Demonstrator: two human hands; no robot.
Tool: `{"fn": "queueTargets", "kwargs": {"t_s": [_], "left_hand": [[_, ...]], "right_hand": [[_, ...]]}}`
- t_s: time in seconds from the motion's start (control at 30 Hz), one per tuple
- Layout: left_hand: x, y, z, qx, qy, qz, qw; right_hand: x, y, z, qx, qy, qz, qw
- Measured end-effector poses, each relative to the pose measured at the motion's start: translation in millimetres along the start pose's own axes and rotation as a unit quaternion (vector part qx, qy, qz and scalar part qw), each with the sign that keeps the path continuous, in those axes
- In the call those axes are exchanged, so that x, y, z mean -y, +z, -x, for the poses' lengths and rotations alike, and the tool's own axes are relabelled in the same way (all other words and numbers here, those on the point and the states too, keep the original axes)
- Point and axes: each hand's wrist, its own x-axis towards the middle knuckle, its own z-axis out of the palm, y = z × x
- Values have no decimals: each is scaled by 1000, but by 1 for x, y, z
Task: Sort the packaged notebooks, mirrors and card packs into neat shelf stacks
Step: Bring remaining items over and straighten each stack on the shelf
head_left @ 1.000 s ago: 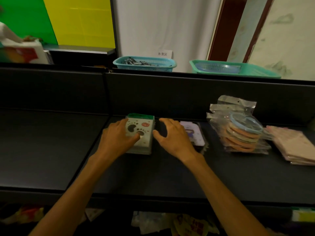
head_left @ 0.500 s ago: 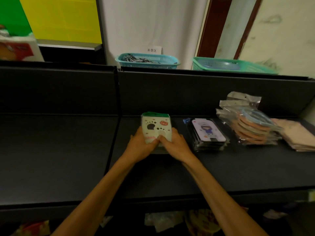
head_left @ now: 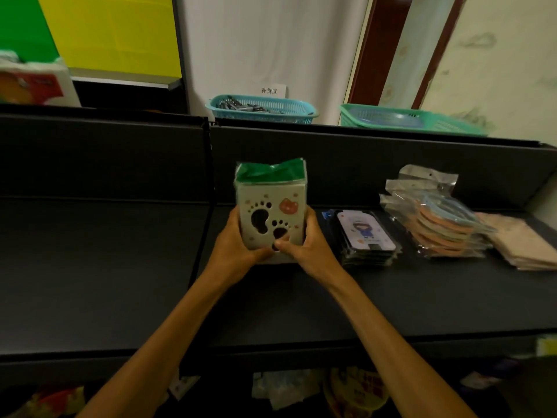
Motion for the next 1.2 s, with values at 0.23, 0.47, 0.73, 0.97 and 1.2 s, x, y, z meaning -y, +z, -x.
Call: {"fn": "queueTargets", "kwargs": {"t_s": [0.23,0.47,0.73,0.97,1.2], "left_hand": [[4,9,10,5,42,-18,999],[6,11,10,21,51,-23,998],[6,8,7,-15,-46,-56,997],[8,6,0,16,-99,-212,972],[7,8,7,26,-76,-187,979]], "right_hand": [[-11,0,7,29,2,27,999],[-14,-1,10,32,-4,48,998],[-12,-8,13,-10,76,34,996],[-20,-5,5,-8,102,196,975],[-23,-3,4,1,125,170,978]]}}
